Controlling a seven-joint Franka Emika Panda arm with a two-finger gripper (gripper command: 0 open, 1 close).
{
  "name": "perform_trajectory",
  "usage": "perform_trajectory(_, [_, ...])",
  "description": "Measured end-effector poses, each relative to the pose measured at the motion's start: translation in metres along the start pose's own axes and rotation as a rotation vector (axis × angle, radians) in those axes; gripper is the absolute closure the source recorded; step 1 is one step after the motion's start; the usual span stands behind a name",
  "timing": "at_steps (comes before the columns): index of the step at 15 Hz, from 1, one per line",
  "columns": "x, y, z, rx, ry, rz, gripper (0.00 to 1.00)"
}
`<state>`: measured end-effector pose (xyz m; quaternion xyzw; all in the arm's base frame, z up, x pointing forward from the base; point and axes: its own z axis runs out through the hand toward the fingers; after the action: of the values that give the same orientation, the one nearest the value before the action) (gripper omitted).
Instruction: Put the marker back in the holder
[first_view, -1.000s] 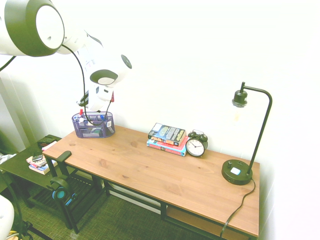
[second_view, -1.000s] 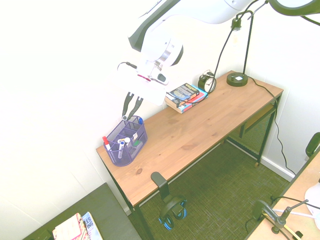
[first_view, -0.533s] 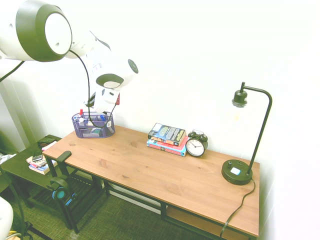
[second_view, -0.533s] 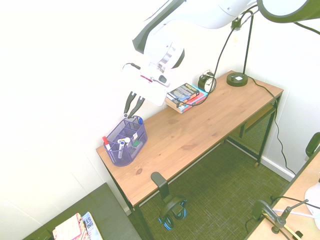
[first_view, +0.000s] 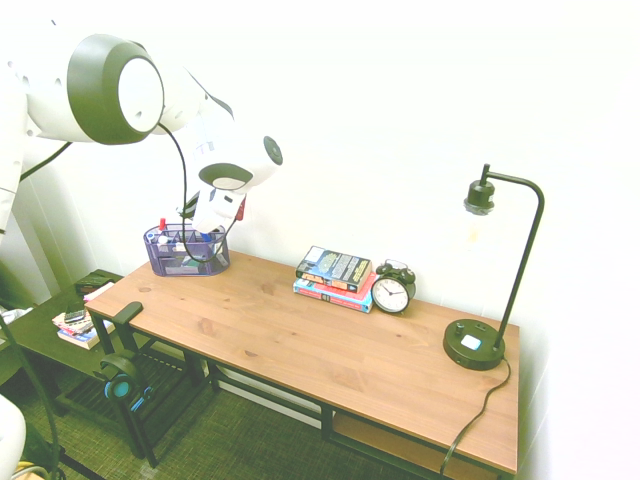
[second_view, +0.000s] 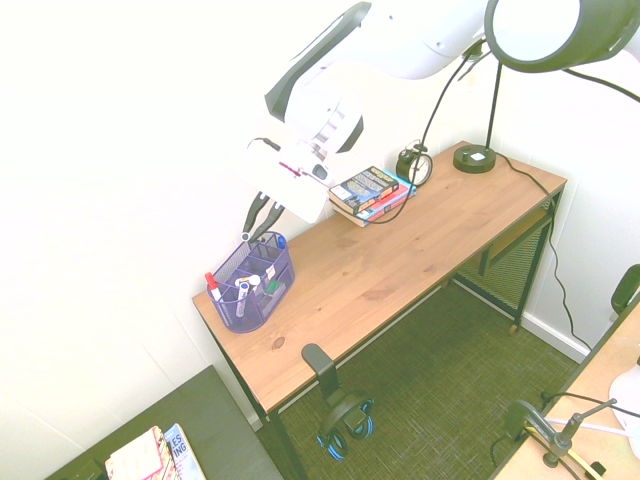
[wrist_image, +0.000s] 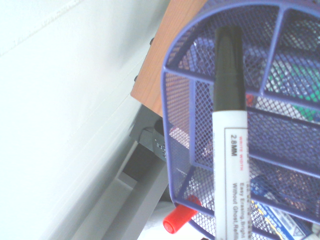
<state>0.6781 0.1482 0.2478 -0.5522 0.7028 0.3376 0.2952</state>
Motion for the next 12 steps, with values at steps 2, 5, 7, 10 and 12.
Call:
perform_trajectory(2, [0.001,-0.005,0.000,0.011,-0.017,0.012,1.00])
perform_trajectory(5, [0.000,-0.017,-0.018,0.055,-0.066,0.042,1.00])
perform_trajectory(7, [0.009,-0.023,-0.032,0.075,-0.075,0.059,0.00])
perform_trajectory(10, [0.021,-0.025,-0.034,0.071,-0.073,0.076,0.00])
perform_trajectory(12, [0.021,-0.025,-0.033,0.070,-0.073,0.076,0.00])
